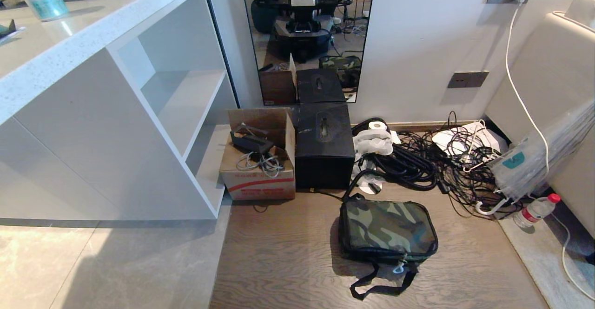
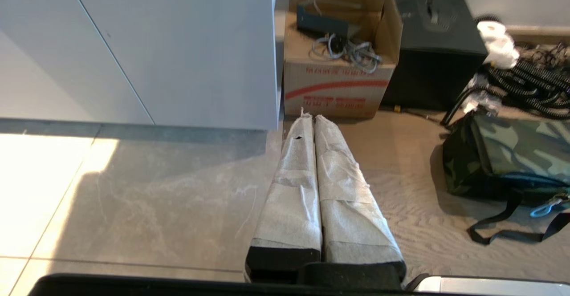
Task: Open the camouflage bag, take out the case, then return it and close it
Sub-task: Open the top of the storage box
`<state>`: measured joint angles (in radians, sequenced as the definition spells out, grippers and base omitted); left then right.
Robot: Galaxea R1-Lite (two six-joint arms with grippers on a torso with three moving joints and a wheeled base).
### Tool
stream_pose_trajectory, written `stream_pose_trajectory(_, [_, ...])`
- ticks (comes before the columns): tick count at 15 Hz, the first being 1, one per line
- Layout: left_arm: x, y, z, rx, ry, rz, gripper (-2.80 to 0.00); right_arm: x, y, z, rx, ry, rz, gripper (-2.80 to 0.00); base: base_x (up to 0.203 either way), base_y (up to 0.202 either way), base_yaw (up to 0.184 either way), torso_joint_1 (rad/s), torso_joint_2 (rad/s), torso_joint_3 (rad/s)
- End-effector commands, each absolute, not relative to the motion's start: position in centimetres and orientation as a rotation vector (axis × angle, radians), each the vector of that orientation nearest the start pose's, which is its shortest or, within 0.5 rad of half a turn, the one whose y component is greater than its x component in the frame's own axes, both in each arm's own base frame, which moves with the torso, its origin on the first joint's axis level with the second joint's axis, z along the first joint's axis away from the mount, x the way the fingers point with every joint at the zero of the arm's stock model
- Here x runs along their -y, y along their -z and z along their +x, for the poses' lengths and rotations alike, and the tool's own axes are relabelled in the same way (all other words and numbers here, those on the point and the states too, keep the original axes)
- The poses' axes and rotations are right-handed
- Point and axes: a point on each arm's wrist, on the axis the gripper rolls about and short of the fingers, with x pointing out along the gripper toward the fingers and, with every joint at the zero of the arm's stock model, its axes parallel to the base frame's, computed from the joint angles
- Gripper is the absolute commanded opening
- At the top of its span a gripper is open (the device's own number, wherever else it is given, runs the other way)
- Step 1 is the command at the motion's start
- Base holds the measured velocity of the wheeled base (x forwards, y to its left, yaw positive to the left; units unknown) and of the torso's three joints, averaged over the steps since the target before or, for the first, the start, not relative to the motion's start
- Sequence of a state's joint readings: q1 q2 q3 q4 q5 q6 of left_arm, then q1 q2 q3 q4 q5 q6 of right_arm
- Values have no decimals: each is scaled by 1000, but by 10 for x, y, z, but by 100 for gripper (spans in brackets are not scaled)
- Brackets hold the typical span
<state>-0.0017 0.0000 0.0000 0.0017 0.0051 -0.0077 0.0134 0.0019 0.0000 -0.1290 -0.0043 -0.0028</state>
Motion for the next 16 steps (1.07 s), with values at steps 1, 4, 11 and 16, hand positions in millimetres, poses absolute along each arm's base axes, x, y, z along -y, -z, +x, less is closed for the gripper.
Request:
stream_pose_trajectory(1, [0, -75, -23, -2, -5, -9, -280, 0, -78, -20, 88, -9, -2, -280, 0, 0, 0, 0, 2, -195])
stream_pose_trajectory(4, [0, -75, -23, -2, -5, -9, -280, 0, -78, -20, 89, -9, -2, -280, 0, 0, 0, 2, 4, -194])
stream_pose_trajectory(11, [0, -75, -23, -2, -5, -9, -280, 0, -78, -20, 88, -9, -2, -280, 0, 0, 0, 2, 3, -196])
stream_pose_trajectory(16, [0, -75, -23, -2, -5, -9, -280, 0, -78, -20, 89, -9, -2, -280, 0, 0, 0, 3, 4, -199])
